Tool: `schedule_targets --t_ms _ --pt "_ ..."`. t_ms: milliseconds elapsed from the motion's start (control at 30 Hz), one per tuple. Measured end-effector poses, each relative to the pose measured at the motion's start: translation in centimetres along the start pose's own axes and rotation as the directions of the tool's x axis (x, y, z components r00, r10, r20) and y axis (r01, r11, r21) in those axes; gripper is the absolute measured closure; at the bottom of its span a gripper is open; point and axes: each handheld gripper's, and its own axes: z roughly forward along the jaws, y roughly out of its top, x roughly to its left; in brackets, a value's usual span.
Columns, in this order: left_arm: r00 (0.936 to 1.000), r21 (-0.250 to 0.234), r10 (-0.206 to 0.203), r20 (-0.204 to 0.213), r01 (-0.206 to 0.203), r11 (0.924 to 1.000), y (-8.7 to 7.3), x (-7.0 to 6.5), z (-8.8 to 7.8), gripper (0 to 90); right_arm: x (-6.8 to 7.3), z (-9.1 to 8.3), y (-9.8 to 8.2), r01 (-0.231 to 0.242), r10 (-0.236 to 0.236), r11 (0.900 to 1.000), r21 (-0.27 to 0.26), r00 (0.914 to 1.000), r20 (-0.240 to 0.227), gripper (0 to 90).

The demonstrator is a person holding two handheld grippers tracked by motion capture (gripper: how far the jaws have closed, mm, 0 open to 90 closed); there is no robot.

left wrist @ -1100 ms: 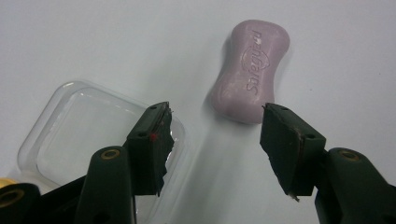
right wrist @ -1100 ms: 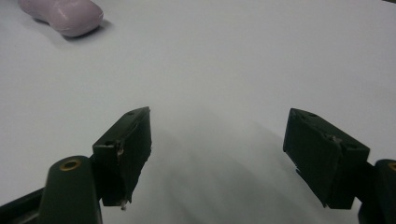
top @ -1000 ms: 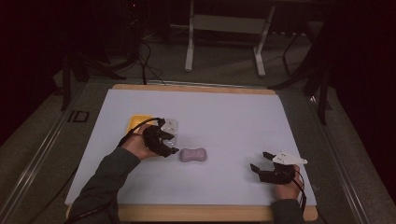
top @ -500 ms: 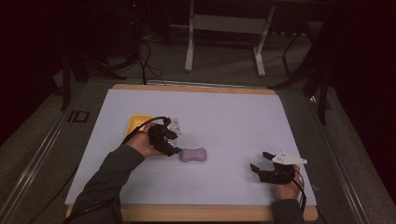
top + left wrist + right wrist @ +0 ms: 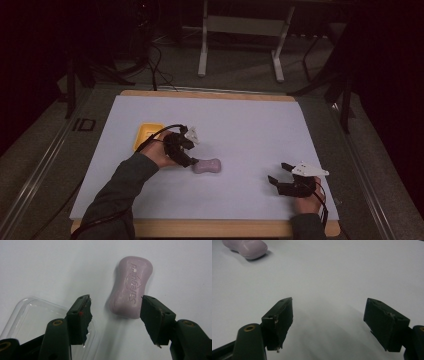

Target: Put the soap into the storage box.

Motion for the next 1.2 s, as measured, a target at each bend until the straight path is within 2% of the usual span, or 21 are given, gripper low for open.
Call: schedule_targets --t_ms 400,1200 --pt "0.9998 0.009 0.016 0.007 -0.016 0.9998 0.6 0.0 0.3 36.5 -0.1 0.0 0.0 -0.002 0.002 1.0 -0.007 1.0 -0.002 23.1" --pt "0.9977 0.059 0.044 0.051 -0.047 0.9971 1.8 -0.2 2.0 34.6 -0.1 0.0 0.0 -0.004 0.004 1.0 -0.008 1.0 -0.004 23.1"
